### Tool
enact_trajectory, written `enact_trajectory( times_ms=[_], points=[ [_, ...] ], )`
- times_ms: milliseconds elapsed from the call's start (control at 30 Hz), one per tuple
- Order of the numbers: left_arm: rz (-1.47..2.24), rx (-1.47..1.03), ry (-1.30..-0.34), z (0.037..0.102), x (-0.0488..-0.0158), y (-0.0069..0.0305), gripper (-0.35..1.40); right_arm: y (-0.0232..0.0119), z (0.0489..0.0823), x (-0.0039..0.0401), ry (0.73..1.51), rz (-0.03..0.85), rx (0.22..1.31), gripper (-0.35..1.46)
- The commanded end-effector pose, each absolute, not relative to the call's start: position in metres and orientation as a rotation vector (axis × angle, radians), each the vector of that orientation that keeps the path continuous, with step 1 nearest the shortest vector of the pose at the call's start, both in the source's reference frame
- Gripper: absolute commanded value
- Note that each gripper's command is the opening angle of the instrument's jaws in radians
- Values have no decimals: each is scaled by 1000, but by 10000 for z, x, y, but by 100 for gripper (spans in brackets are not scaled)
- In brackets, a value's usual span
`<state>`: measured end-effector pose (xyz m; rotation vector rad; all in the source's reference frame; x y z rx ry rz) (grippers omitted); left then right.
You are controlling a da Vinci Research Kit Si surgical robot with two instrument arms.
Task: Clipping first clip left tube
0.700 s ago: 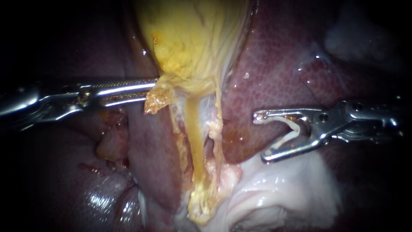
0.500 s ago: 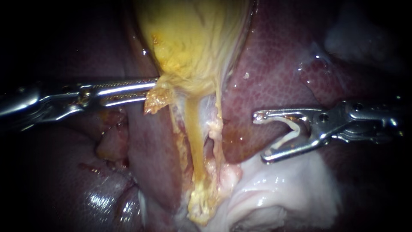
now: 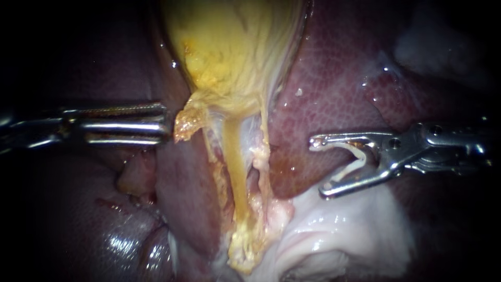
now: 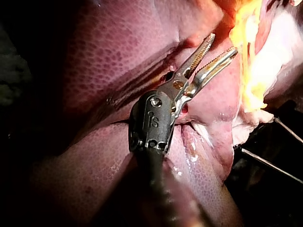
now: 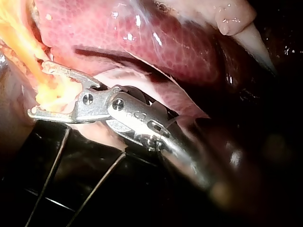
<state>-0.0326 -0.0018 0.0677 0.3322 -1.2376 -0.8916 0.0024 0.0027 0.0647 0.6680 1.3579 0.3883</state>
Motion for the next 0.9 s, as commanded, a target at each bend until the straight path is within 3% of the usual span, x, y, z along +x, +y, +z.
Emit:
enact_trajectory(
  times_ms=[33, 367, 667, 800, 900],
  points=[
    [-894, 330, -1243, 674, -329, -17, 47, 27, 647, 24, 1358, 388, 668, 60],
    [-921, 319, -1253, 670, -364, -16, 51, 27, 647, 26, 1358, 389, 667, 60],
    [-944, 320, -1250, 680, -391, -10, 42, 26, 647, 27, 1359, 389, 666, 60],
    [-956, 322, -1250, 685, -398, -13, 29, 26, 646, 27, 1359, 389, 666, 60],
    [-966, 329, -1249, 686, -399, -12, 0, 26, 646, 27, 1359, 389, 666, 60]
  ],
)
